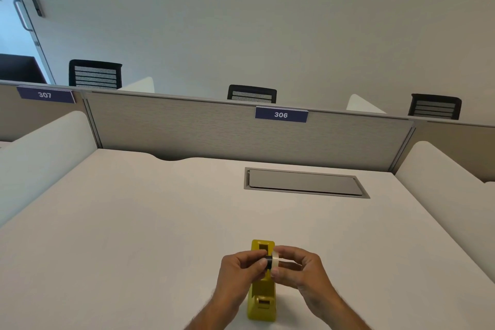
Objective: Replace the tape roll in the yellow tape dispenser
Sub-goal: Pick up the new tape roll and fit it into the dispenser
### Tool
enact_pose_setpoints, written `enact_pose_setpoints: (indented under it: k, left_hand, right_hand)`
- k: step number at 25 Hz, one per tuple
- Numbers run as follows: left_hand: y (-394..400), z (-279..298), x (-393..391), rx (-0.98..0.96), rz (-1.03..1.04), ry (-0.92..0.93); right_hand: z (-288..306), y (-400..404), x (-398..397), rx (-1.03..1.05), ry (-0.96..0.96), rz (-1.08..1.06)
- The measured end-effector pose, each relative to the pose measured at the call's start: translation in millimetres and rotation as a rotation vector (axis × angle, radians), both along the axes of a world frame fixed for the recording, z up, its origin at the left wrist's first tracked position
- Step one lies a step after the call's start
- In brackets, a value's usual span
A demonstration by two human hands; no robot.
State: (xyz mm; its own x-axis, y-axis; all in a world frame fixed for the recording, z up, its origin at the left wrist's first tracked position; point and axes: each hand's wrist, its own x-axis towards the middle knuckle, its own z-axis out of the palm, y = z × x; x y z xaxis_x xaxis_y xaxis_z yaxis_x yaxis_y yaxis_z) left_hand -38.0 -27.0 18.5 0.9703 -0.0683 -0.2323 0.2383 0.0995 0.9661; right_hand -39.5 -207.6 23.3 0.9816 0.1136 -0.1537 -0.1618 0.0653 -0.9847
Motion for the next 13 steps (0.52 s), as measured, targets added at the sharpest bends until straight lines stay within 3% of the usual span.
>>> enact_pose_setpoints:
  k: [9,13]
  left_hand:
    - [-1.5,1.8,0.4,0.19,-0.065,-0.062]
    - [-1.8,-2.1,0.4,0.261,-0.101,-0.071]
  right_hand:
    - [-1.0,2.1,1.0,-0.039,-0.023,0.024]
    - [-2.9,4.6,2.9,-0.205,-0.037,0.026]
